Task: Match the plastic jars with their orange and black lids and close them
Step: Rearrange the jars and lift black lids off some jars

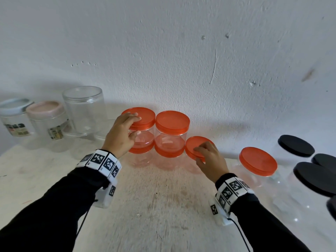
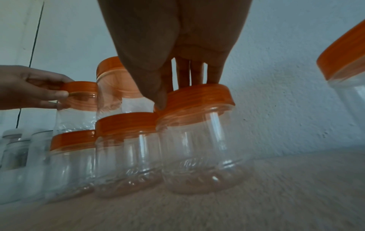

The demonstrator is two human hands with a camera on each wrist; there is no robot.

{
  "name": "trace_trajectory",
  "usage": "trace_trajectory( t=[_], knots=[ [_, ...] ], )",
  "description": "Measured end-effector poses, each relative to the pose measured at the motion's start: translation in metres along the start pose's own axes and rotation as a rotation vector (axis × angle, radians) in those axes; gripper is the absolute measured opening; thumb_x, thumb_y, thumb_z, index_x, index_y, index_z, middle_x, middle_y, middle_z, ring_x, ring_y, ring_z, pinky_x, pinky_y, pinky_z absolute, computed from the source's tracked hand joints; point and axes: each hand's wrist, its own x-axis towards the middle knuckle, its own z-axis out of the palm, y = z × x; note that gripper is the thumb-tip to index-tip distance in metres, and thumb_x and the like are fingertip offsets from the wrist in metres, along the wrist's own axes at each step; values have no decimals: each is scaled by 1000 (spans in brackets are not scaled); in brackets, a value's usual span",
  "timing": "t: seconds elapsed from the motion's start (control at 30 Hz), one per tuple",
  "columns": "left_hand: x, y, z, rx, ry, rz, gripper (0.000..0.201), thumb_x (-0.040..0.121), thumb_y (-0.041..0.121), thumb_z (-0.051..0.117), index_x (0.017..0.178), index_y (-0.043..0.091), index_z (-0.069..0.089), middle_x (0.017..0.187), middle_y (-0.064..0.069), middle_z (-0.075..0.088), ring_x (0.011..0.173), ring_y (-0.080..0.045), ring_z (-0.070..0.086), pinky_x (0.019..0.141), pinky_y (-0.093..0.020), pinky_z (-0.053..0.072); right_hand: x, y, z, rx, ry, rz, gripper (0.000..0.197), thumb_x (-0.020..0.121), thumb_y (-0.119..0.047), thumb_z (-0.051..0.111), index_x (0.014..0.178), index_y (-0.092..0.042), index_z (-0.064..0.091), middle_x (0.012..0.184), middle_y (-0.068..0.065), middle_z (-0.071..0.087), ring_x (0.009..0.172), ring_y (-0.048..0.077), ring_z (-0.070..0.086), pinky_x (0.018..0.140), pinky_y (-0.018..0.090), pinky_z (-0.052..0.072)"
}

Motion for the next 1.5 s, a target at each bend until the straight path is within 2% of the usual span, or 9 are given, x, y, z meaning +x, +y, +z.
trace_trajectory(
  t=[0.3, 0.4, 0.53, 0.7, 0.83, 0.97, 1.17, 1.3, 1.5],
  knots=[
    [0, -1, 1, 3, 16, 13, 42, 80, 4, 67, 121, 7, 57, 133, -5, 50, 131, -22, 37, 102, -27, 26, -6, 5, -19, 38, 48, 68, 35, 90, -9, 54, 125, -4, 55, 125, 10, 54, 115, 27, 50, 92, 34, 41],
    [0, -1, 1, 2, 20, 20, 42, 80, 3, 67, 121, 6, 57, 133, -7, 51, 131, -23, 37, 103, -26, 24, -16, 35, -33, -58, 171, 276, 40, 87, -10, 58, 126, -2, 52, 132, 15, 49, 126, 34, 41, 104, 43, 31],
    [0, -1, 3, 14, 23, 38, 41, 80, 2, 67, 120, 3, 57, 132, -10, 51, 130, -27, 38, 103, -27, 24, -33, 64, -49, -317, -98, 612, 56, 89, -26, 55, 139, -11, 34, 149, 13, 24, 138, 33, 17, 112, 52, 12],
    [1, -2, 4, 10, 32, 60, 41, 78, -2, 67, 118, 0, 58, 129, -14, 53, 125, -32, 41, 103, -28, 24, -47, 56, -60, -428, -168, 504, 52, 83, -22, 57, 132, -20, 41, 140, 7, 39, 128, 31, 33, 104, 44, 28],
    [0, -2, 3, 4, 29, 56, 42, 78, -1, 67, 119, 1, 58, 131, -13, 52, 126, -31, 40, 104, -30, 25, -54, 36, -67, -418, -167, 366, 65, 76, -52, 65, 131, -25, 44, 128, 4, 44, 118, 26, 37, 92, 39, 35],
    [0, -3, 2, 4, 23, 56, 42, 79, 0, 67, 120, 2, 57, 131, -13, 52, 127, -30, 39, 104, -33, 26, -65, 22, -66, -315, -203, 306, 74, 70, -68, 59, 130, -28, 46, 133, 4, 36, 123, 28, 29, 102, 42, 26],
    [-1, -3, 2, -1, 17, 46, 43, 80, 2, 67, 121, 4, 57, 132, -11, 51, 129, -28, 38, 104, -32, 25, -71, 17, -69, -230, -329, 326, 79, 76, -45, 66, 142, -33, 26, 154, 5, 9, 138, 31, 11, 107, 45, 26],
    [-1, -2, 2, -6, 19, 45, 42, 80, 2, 67, 121, 4, 57, 133, -11, 51, 129, -28, 38, 104, -31, 25, -68, 14, -72, -275, -339, 347, 84, 71, -50, 68, 142, -34, 26, 146, 7, 25, 129, 29, 21, 102, 37, 29],
    [-1, -1, 3, -15, 27, 40, 42, 80, 2, 67, 120, 4, 57, 132, -10, 51, 129, -28, 38, 103, -31, 26, -56, 9, -90, -238, -19, 381, 85, 58, -49, 78, 132, -28, 42, 129, 7, 34, 118, 26, 23, 95, 38, 32]
  ],
)
